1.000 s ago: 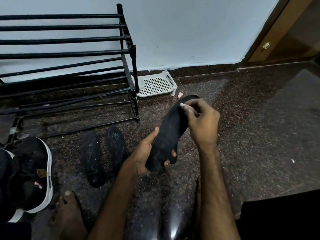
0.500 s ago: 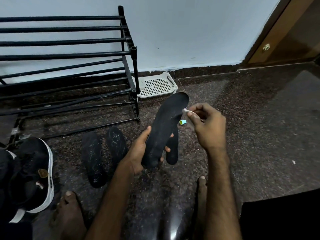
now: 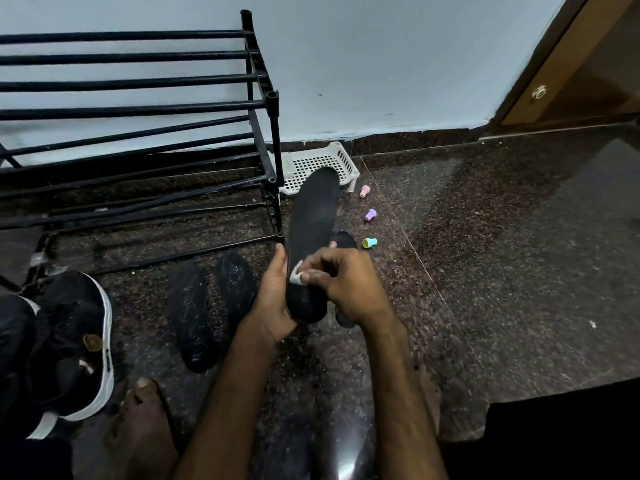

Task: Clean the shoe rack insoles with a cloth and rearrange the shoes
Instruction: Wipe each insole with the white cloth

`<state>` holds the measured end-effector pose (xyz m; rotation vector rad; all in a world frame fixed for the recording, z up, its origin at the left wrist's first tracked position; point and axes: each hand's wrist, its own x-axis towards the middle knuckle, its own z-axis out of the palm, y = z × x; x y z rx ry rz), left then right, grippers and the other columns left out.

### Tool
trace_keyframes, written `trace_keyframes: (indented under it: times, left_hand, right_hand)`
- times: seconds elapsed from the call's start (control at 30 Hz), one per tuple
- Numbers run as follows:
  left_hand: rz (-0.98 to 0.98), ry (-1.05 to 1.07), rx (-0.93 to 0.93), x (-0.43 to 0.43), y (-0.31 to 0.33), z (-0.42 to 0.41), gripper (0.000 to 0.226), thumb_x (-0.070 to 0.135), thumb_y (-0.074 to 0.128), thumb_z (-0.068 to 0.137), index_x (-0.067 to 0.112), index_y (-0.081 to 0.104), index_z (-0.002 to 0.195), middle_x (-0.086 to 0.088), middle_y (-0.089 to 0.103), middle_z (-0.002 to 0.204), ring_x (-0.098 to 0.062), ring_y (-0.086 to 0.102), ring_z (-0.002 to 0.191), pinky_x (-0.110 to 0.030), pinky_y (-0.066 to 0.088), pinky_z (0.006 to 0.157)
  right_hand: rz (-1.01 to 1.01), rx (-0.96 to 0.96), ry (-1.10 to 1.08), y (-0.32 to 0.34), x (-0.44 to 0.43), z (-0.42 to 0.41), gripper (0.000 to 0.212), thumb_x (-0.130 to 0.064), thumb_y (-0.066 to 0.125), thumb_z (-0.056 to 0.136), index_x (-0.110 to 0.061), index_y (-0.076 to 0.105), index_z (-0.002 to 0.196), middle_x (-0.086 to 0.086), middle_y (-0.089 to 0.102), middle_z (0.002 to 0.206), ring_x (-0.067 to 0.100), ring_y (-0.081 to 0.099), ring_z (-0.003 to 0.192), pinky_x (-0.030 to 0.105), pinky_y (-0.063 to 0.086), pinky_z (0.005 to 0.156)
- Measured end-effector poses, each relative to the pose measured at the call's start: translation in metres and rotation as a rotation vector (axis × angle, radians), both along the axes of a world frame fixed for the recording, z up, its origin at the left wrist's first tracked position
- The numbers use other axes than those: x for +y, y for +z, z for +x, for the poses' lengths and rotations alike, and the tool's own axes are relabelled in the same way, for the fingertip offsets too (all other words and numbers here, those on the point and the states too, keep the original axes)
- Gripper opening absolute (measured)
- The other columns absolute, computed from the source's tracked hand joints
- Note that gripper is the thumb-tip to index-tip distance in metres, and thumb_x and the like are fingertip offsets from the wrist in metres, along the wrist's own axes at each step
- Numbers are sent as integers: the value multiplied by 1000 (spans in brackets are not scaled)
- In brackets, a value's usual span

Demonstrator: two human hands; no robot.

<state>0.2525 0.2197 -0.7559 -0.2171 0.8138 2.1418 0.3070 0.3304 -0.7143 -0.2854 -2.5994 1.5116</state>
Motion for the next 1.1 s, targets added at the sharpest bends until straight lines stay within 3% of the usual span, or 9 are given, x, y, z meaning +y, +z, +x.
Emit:
trace_keyframes:
  times: [0.07, 0.17, 0.27, 0.4, 0.53, 0.63, 0.7, 0.9, 1.1]
  left_hand:
    - [26, 57, -5, 0, -3, -4, 73, 60, 21, 101, 6, 51, 140, -17, 57, 138, -29, 58, 125, -41, 48, 104]
    - [61, 93, -59, 3, -2, -5, 72, 62, 26, 99, 9, 69, 120, -13, 61, 134, -32, 64, 114, -47, 57, 88]
    - [96, 49, -54, 3, 0, -4, 75, 62, 28, 99, 6, 78, 103, -15, 65, 127, -32, 66, 111, -50, 48, 100]
    - [113, 27, -8, 1, -5, -4, 74, 60, 24, 101, 7, 71, 118, -12, 66, 127, -26, 65, 115, -47, 48, 101]
    - [91, 45, 5, 1, -10, -2, 65, 56, 27, 102, 10, 61, 132, -12, 60, 136, -28, 57, 125, -47, 43, 105]
    - [66, 70, -3, 2, -11, -2, 62, 54, 27, 102, 9, 61, 128, -14, 66, 126, -25, 65, 113, -38, 54, 94]
    - [37, 75, -20, 1, -12, -5, 66, 57, 28, 101, 6, 60, 129, -13, 67, 124, -25, 66, 112, -40, 48, 101]
    - [-38, 159, -114, -5, -36, -14, 65, 56, 25, 102, 6, 61, 125, -8, 65, 127, -25, 60, 117, -43, 43, 103]
    - [-222, 132, -193, -11, -81, -17, 61, 49, 28, 105, 2, 56, 131, -14, 64, 125, -26, 63, 106, -38, 50, 88]
  right_hand:
    - [-7, -147, 69, -3, 7, 6, 9, -8, 80, 78, -14, 77, 81, -2, 75, 79, 12, 71, 76, 28, 59, 77]
    - [-141, -207, 113, -4, 19, 13, 8, -2, 77, 80, -9, 74, 82, 6, 70, 74, 14, 63, 68, 30, 52, 70]
    - [-374, -110, 19, 4, 29, 16, 8, 3, 69, 86, -5, 68, 88, 17, 64, 77, 22, 56, 72, 33, 44, 68]
    - [-505, 96, -217, 13, 37, 13, 8, 3, 62, 91, -1, 63, 98, 10, 68, 76, 17, 65, 68, 30, 53, 63]
    - [-344, 192, -302, 9, 27, 5, 10, -3, 65, 91, -13, 65, 93, 4, 72, 82, 15, 68, 74, 32, 57, 68]
    - [-214, 107, -139, -4, 11, 0, 15, -7, 67, 89, -22, 65, 87, -5, 72, 81, 8, 67, 77, 28, 56, 70]
    - [-193, -24, 7, -18, 4, 0, 14, -7, 69, 87, -20, 66, 85, -6, 70, 74, 6, 64, 73, 33, 54, 74]
    - [-467, -347, 276, -33, 21, 20, 14, 4, 66, 88, -10, 66, 86, -4, 60, 59, 2, 51, 54, 16, 43, 56]
    - [-483, -264, -167, -70, 47, 28, 17, 3, 57, 94, -11, 64, 87, 7, 59, 70, 17, 53, 65, 26, 43, 60]
